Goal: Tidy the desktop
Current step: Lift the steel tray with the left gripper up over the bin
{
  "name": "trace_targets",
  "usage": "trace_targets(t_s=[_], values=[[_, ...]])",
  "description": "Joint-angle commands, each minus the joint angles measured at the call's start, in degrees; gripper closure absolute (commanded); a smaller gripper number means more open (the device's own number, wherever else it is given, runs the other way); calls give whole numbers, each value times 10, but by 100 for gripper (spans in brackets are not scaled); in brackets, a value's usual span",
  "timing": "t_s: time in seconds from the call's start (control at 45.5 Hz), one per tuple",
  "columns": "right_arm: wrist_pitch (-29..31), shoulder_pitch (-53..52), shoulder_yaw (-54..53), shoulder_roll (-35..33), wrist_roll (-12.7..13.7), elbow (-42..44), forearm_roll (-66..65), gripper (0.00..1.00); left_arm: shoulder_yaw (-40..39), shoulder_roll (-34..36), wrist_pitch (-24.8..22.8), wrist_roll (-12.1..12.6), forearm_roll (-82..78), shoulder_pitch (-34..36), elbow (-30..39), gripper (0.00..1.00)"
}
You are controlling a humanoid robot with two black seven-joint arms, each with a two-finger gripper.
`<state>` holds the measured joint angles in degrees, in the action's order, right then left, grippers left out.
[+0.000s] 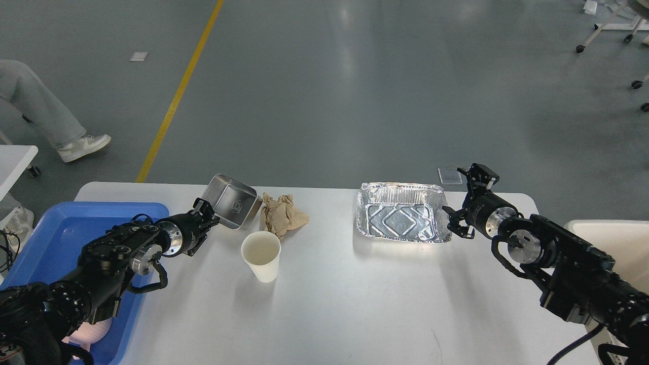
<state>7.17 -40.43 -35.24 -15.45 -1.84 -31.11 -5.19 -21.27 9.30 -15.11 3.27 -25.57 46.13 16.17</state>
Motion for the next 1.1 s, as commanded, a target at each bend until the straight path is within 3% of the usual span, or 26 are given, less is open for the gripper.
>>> trace_targets(t_s=[0.0,0.286,0.968,1.078], values=[[0,1,0,0,0,0,0,0,1,14,-18,3,0,9,3,100],[-1,-1,0,1,0,0,0,0,2,48,-66,12,0,35,6,100],[-1,-2,0,1,0,0,0,0,43,164,-279,24,-2,130,8,100],[-1,-1,0,1,0,2,0,0,83,193,-322,24,-1,169,9,100]])
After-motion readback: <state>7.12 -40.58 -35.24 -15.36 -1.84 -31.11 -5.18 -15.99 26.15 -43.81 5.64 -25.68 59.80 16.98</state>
